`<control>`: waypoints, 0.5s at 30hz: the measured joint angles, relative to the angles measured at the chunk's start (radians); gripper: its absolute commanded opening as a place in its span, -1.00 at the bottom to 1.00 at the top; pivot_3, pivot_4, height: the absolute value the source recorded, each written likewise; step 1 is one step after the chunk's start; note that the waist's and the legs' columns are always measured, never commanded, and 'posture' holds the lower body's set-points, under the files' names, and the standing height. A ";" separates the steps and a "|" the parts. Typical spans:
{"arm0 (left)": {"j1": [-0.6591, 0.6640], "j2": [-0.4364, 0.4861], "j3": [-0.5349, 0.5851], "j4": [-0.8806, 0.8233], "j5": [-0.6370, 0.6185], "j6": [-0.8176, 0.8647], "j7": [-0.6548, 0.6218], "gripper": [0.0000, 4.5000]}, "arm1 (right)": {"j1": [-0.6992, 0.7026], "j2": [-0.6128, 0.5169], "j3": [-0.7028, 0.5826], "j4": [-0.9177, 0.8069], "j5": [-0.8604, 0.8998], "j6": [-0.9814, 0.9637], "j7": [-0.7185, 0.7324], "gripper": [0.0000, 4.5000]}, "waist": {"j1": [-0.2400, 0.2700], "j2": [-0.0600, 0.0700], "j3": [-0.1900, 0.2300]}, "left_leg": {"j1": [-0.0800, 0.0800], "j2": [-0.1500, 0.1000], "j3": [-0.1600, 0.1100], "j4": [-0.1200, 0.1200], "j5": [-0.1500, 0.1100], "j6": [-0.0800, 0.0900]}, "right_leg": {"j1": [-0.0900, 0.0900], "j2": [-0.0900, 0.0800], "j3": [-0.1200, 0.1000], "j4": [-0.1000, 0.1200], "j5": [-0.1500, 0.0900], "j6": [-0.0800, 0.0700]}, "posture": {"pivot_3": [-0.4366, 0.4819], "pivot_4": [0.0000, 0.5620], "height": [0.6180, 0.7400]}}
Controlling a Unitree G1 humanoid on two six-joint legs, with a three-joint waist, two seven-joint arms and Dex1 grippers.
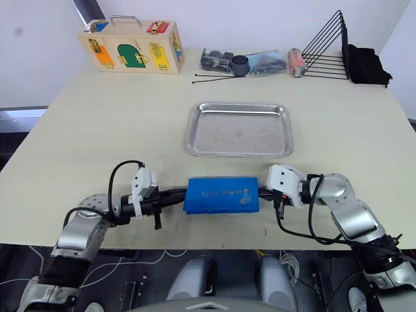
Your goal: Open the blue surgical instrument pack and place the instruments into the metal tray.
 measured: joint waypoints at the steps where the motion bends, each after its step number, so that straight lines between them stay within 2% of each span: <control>1: -0.016 -0.005 -0.004 0.013 0.007 -0.003 -0.001 -0.95 | 0.011 -0.004 -0.005 -0.012 0.005 0.006 0.001 -0.95 | 0.000 0.000 0.000 | 0.000 0.000 0.000 0.000 0.000 0.000 | 0.000 0.000 0.000 0.000 0.000 0.000 | -0.05 -0.47 1.00; 7: -0.083 -0.011 -0.034 0.082 0.035 -0.042 -0.030 -0.95 | 0.061 -0.026 -0.027 -0.061 0.041 0.029 -0.004 -0.95 | 0.001 0.000 0.000 | 0.000 0.000 0.000 0.000 0.000 0.000 | 0.000 0.000 0.000 0.000 0.000 0.000 | -0.05 -0.47 1.00; 15: -0.096 -0.011 -0.045 0.098 0.036 -0.053 -0.062 -0.95 | 0.086 -0.034 -0.049 -0.061 0.039 0.007 -0.061 -0.95 | 0.002 0.000 0.000 | -0.001 0.000 0.000 0.000 0.000 0.000 | 0.000 0.000 0.000 0.000 0.000 0.000 | -0.05 -0.47 1.00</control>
